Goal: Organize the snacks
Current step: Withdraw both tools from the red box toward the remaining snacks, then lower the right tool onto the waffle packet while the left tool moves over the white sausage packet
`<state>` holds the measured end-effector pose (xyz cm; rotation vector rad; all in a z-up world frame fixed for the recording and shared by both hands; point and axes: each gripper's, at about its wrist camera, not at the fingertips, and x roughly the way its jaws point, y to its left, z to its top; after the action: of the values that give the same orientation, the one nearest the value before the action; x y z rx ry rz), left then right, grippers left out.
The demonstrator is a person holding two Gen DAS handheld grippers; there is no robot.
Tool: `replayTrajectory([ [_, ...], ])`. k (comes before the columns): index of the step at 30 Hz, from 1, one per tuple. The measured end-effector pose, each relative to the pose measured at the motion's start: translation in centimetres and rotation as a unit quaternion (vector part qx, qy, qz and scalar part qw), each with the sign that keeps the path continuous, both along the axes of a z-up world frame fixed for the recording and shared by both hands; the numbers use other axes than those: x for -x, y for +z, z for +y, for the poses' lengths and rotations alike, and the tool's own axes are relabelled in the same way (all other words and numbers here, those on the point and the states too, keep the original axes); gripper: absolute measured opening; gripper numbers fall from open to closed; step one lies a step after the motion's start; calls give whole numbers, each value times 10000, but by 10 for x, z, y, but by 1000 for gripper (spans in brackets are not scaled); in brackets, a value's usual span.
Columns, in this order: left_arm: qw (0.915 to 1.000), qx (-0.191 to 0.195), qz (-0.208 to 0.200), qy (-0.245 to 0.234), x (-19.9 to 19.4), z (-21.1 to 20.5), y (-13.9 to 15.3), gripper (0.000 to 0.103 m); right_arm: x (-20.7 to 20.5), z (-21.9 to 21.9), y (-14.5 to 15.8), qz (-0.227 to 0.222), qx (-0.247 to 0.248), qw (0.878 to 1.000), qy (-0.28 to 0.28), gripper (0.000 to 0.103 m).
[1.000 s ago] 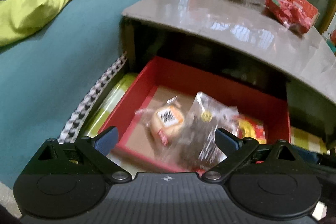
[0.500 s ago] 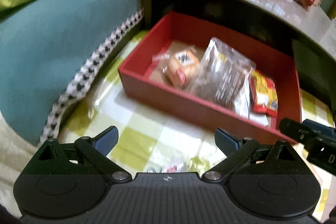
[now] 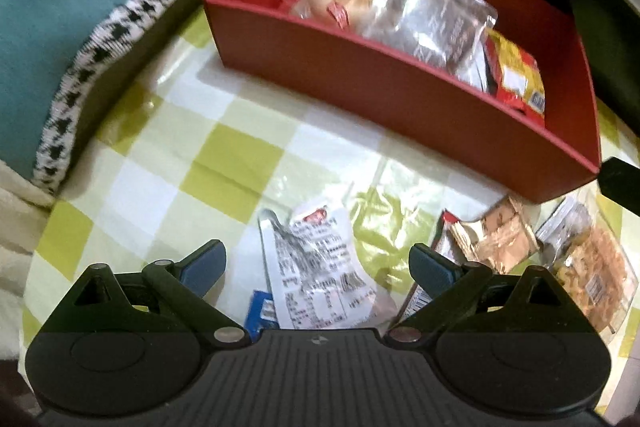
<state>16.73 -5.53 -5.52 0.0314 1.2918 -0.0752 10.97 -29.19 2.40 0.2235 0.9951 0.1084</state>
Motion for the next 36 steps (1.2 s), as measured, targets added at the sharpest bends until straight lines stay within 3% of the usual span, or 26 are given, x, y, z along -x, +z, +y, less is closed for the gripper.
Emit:
replayTrajectory([
  [12,9992,-123,318,196,-5,-2,-26,96,12,-49,-13,390,66,9982,-448,72],
  [21,9992,-113,346,134,-5,-4,-29,103,12,-56,-36,774,114,9959,-446,73],
  [25,9993,-85,358,109,-4,-1,-32,103,7,-60,-36,807,95,9964,-258,89],
  [29,9993,-99,345,133,-3,-2,-30,103,8,-68,-40,980,-145,9939,-483,89],
  [32,9993,-90,357,93,-2,-2,-30,102,8,-63,-35,810,-157,9962,-283,89],
  [36,9994,-98,341,-43,-2,-2,-27,99,0,-51,-29,729,-12,9960,523,93],
])
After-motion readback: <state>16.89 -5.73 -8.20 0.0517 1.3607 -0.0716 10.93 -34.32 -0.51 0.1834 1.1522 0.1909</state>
